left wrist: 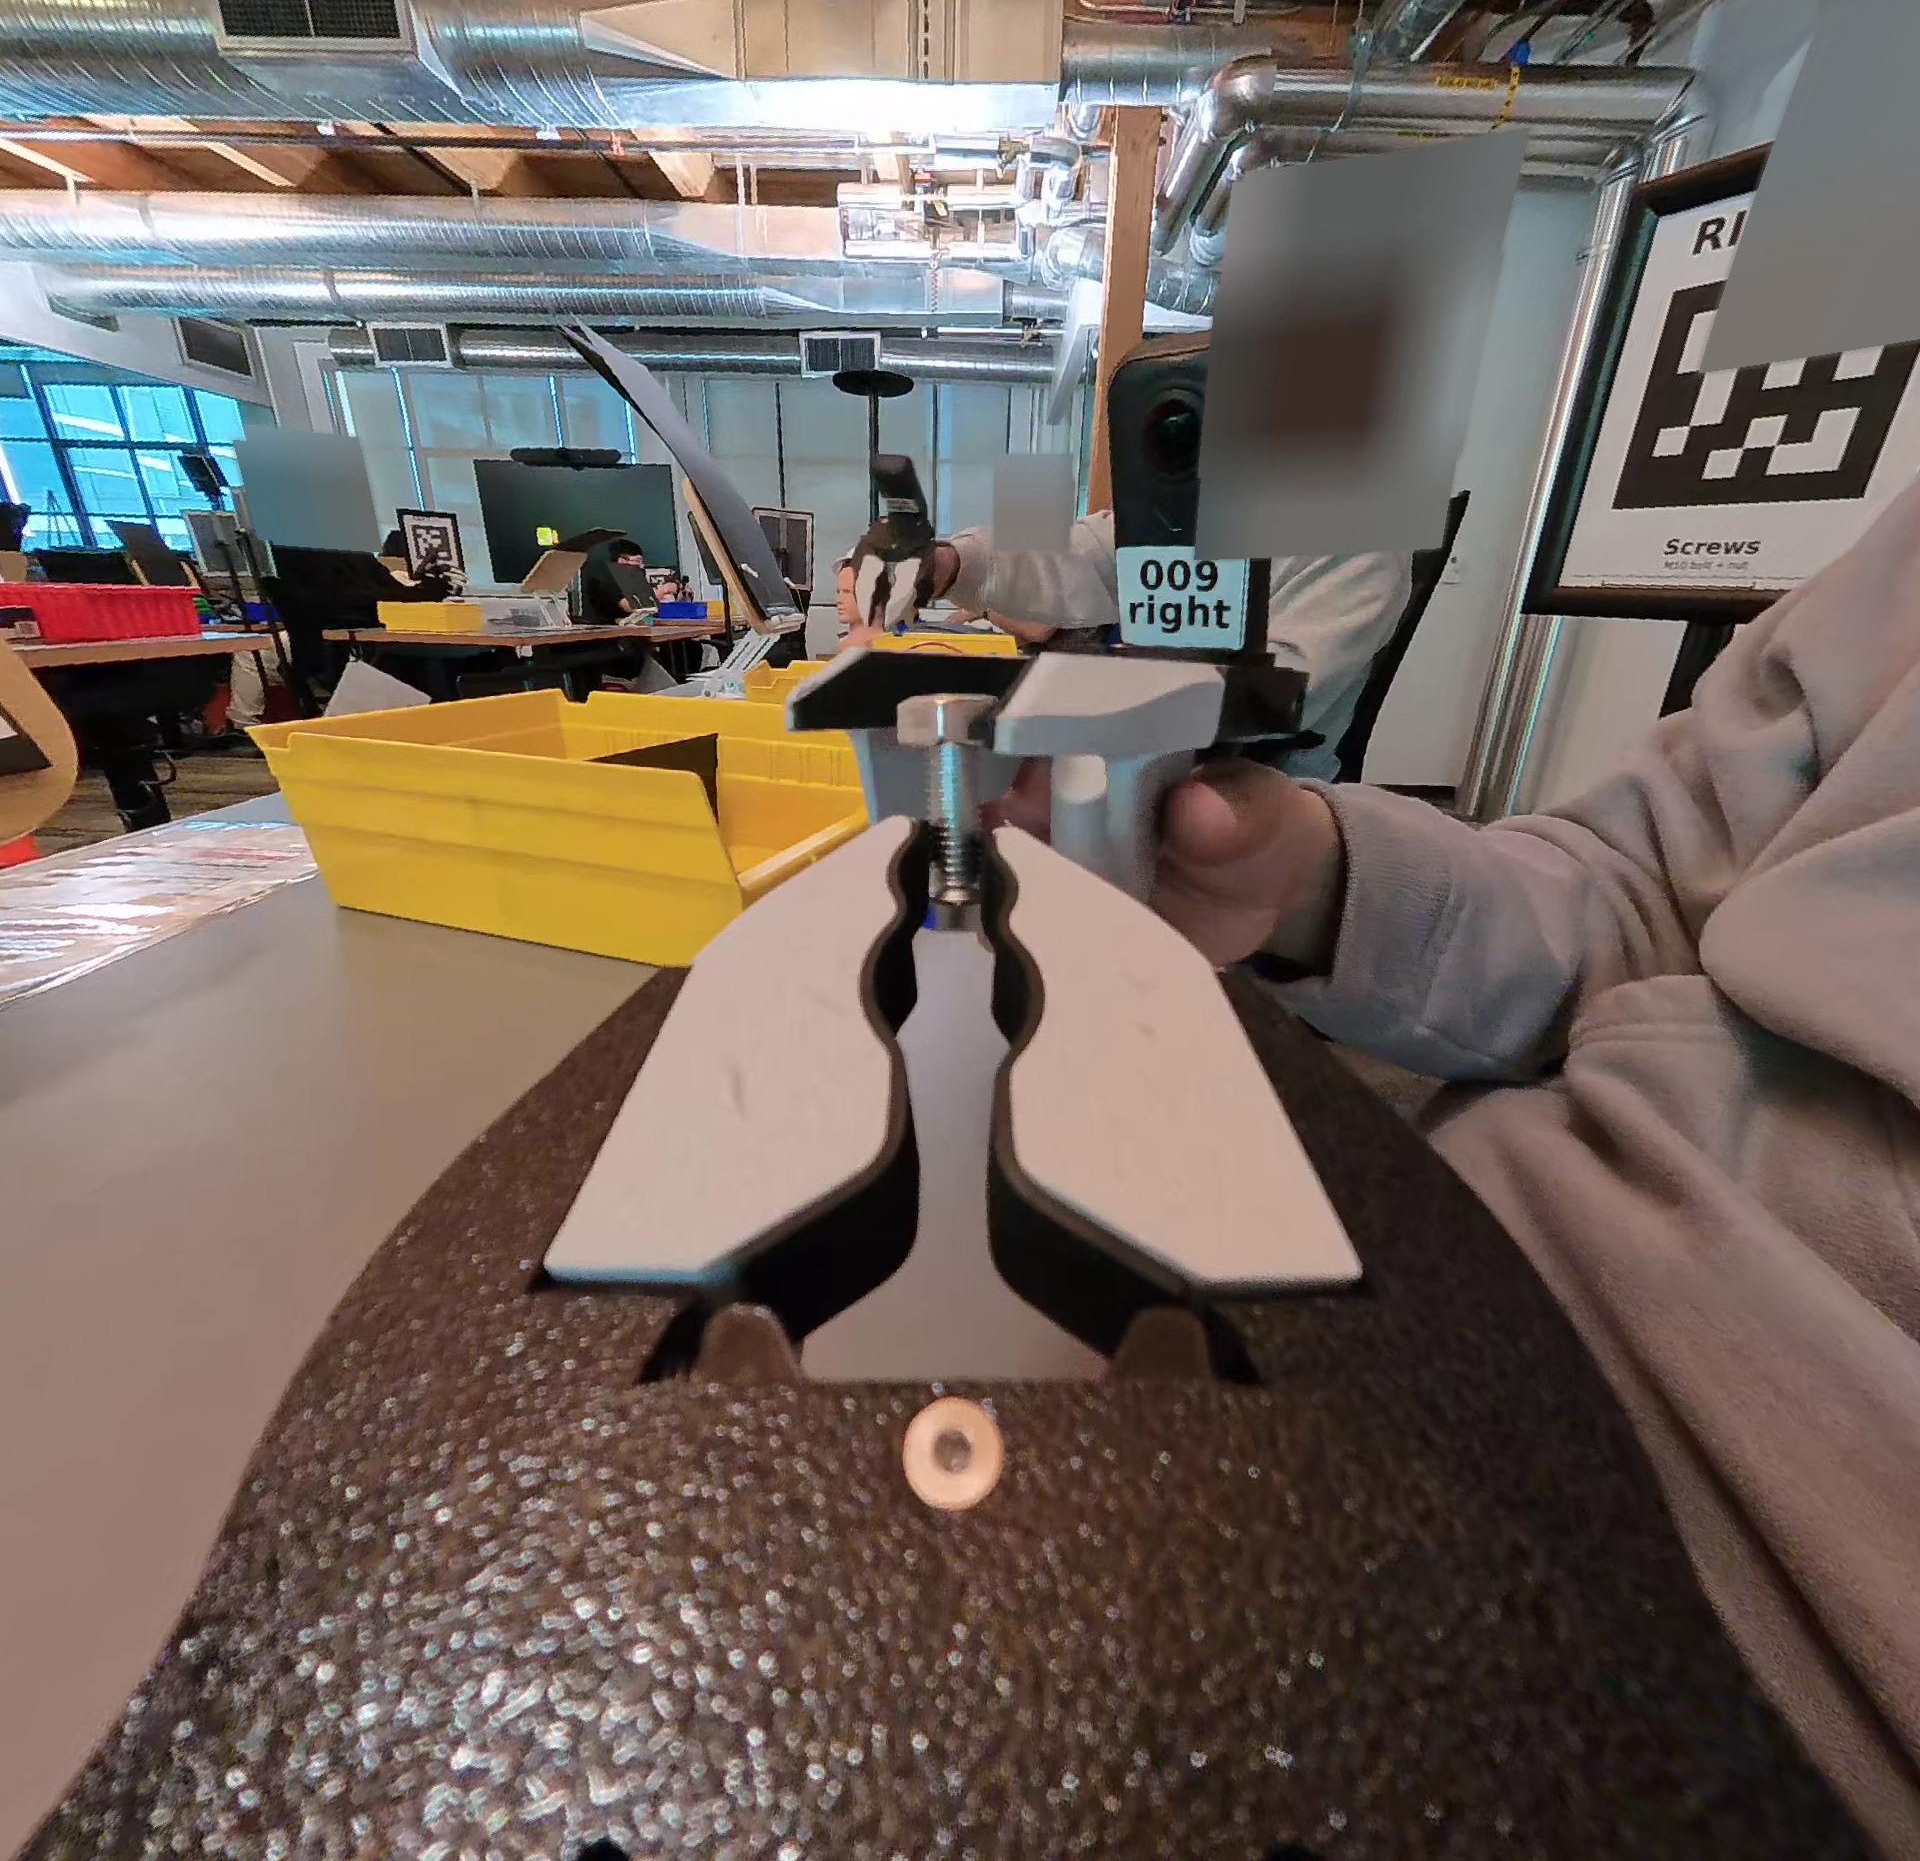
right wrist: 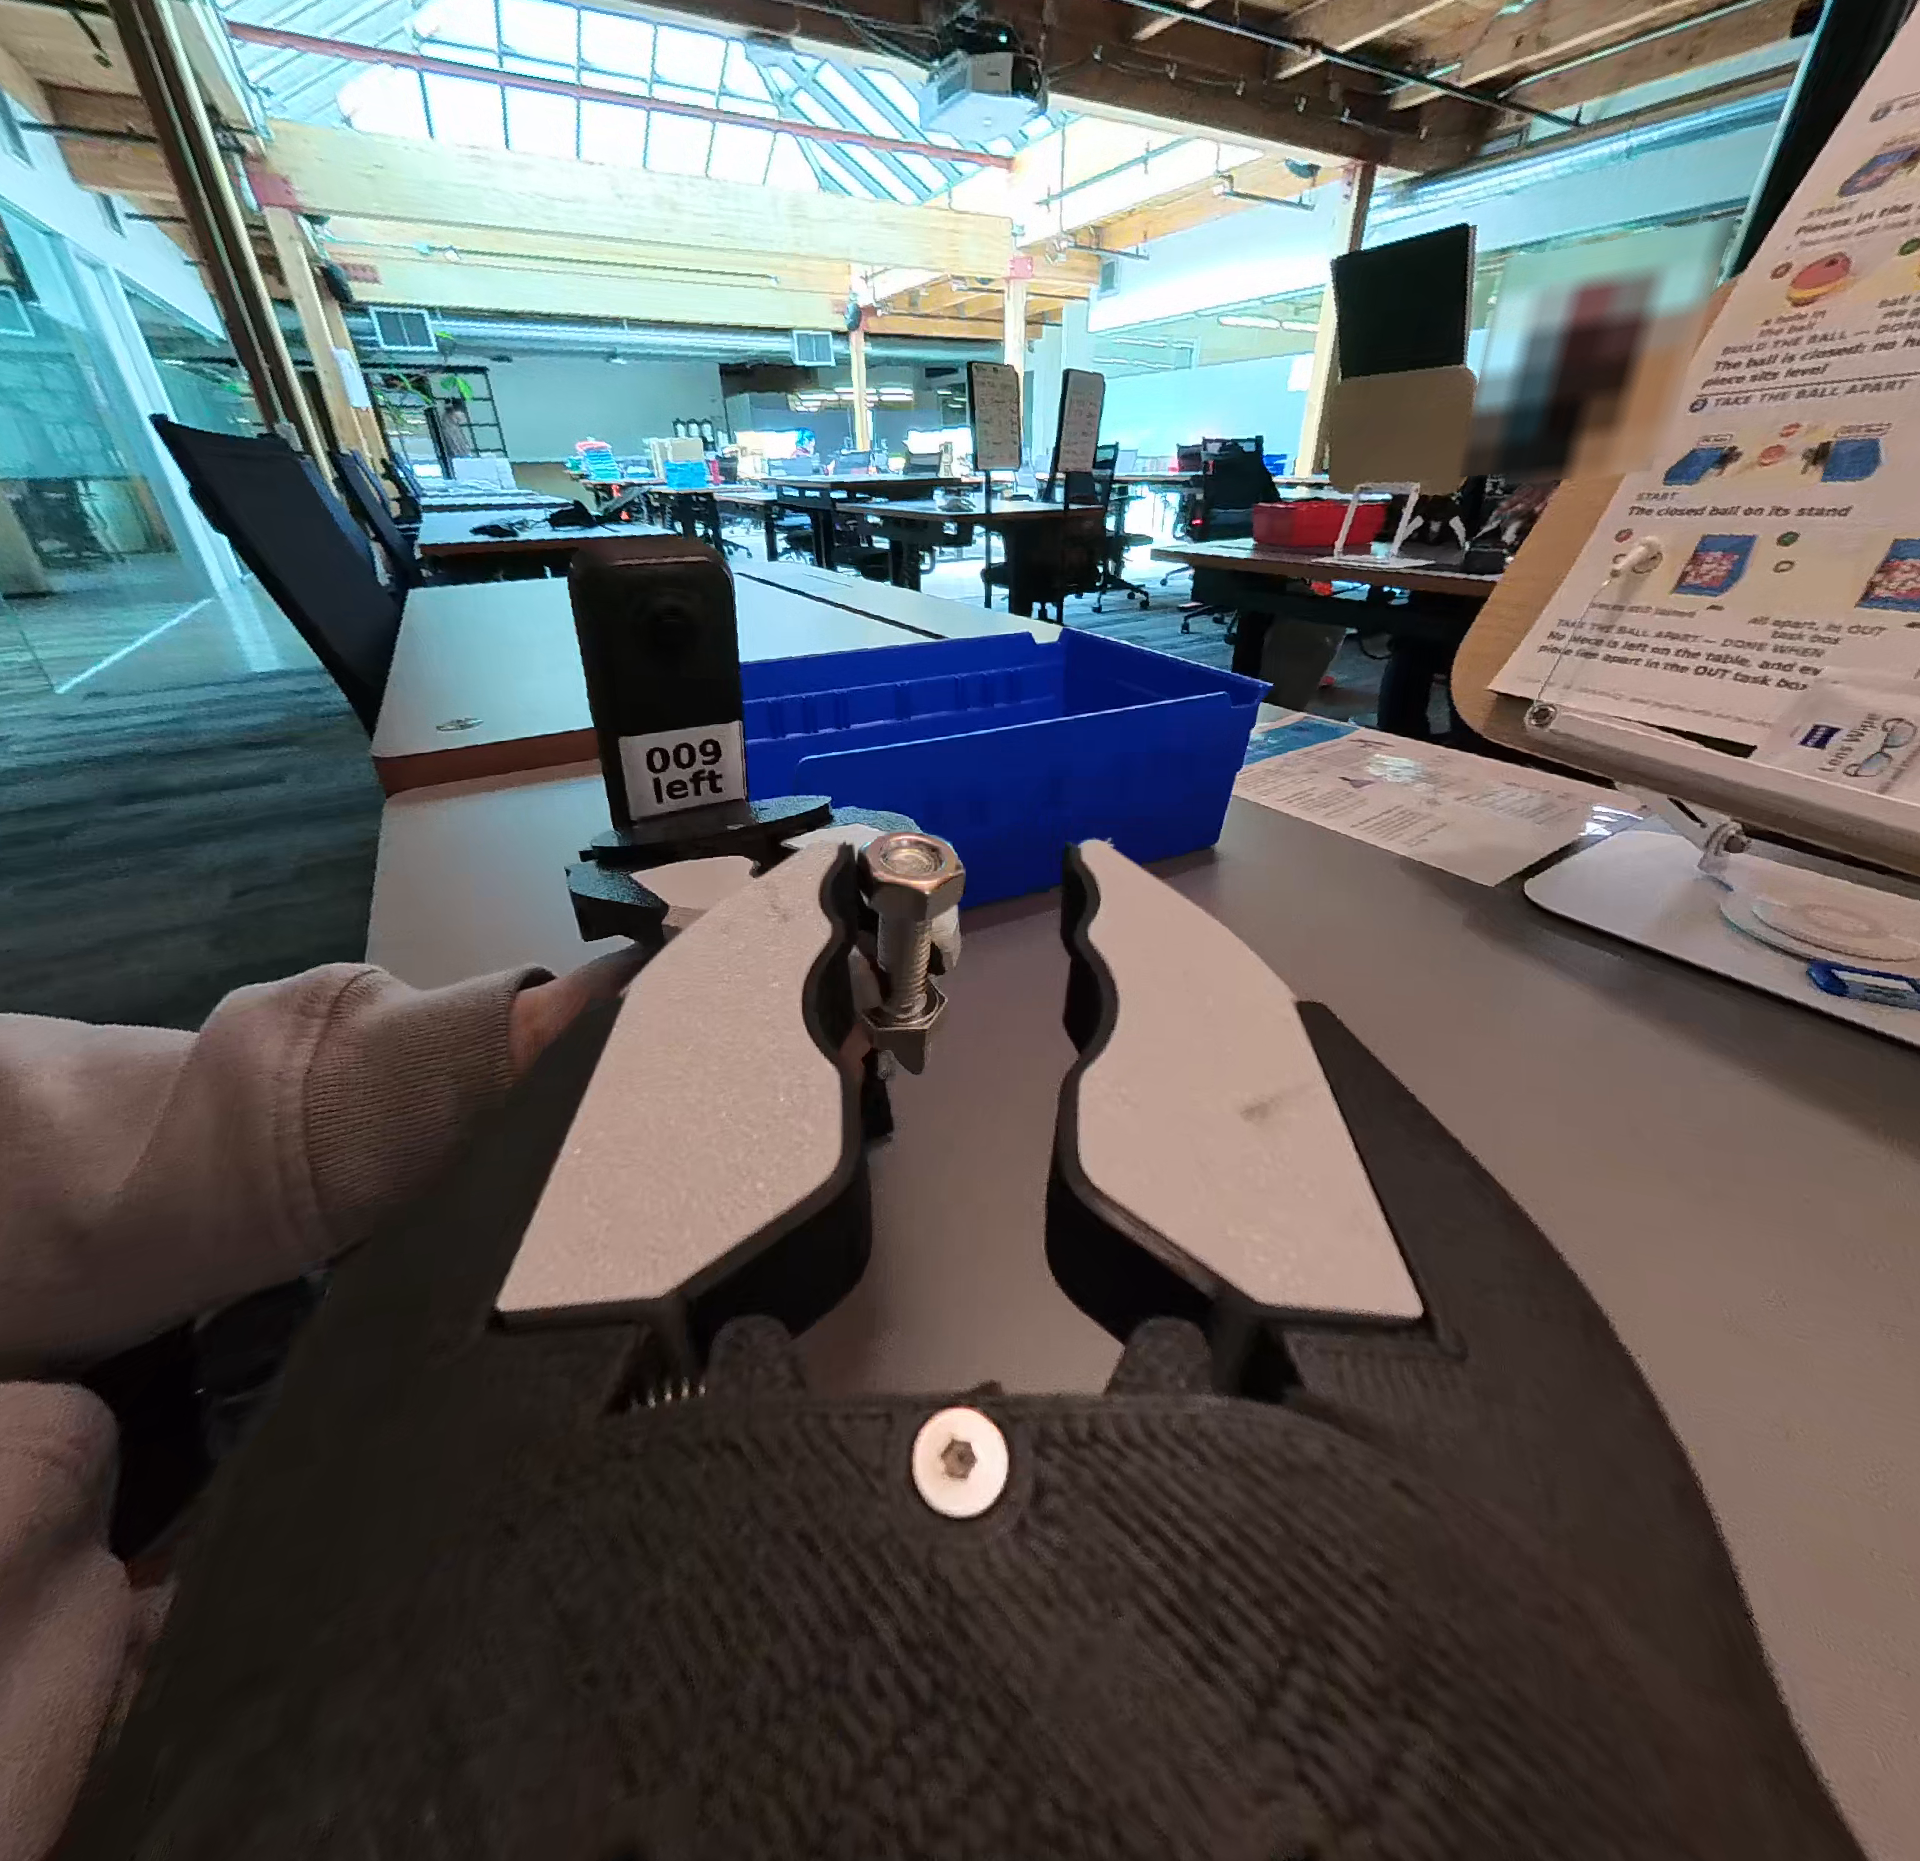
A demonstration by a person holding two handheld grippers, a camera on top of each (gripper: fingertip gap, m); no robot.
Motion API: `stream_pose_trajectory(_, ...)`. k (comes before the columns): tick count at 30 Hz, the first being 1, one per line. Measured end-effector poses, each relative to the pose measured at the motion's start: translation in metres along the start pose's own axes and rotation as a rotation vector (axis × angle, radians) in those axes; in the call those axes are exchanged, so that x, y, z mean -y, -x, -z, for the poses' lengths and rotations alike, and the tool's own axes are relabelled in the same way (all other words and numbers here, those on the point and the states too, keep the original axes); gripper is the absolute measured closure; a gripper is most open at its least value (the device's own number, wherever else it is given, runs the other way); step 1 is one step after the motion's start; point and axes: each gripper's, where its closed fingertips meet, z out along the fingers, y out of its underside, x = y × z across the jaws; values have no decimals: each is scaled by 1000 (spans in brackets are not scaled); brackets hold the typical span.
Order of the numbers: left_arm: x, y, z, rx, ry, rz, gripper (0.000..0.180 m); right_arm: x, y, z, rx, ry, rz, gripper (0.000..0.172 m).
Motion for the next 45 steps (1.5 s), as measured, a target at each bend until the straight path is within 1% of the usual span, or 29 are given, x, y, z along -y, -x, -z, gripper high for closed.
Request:
stream_pose_trajectory(4,4,4,3,17,-25,12,172,2,-6,7,20,16,16,134)
stream_pose_trajectory(5,6,4,5,14,-44,18,172,3,-13,11,2,18,17,142)
stream_pose_trajectory(6,9,4,7,15,-60,21,172,5,-22,15,-27,14,10,142)
stream_pose_trajectory(7,9,5,7,21,-63,24,172,7,-28,19,-34,3,-10,138)
stream_pose_trajectory(8,8,5,7,21,-58,25,172,10,-28,22,-11,-7,-38,137)
stream_pose_trajectory(10,7,4,5,14,-49,17,172,15,-22,23,36,-38,-85,134)
stream_pose_trajectory(13,4,2,3,9,-23,4,172,12,-5,14,78,-35,-60,134)
stream_pose_trajectory(17,4,1,3,7,-22,4,172,5,14,2,103,-11,-22,142)
stream_pose_trajectory(20,2,1,3,5,-11,-1,172,2,11,-1,63,-8,-28,153)
stream_pose_trajectory(25,1,-2,2,-9,-3,-1,172,1,13,1,131,15,-66,153)
stream_pose_trajectory(28,4,-9,2,-65,-23,20,172,4,18,5,210,-8,-103,153)
stream_pose_trajectory(30,8,-18,2,-146,-53,56,172,8,26,10,292,-19,-111,153)
stream_pose_trajectory(34,14,-41,2,-330,-89,128,172,16,46,20,433,-21,-55,153)
stream_pose_trajectory(37,15,-56,2,-429,-85,142,172,17,59,28,526,-10,-12,153)
stream_pose_trajectory(45,10,-68,1,-524,-36,196,172,13,68,40,614,25,61,153)
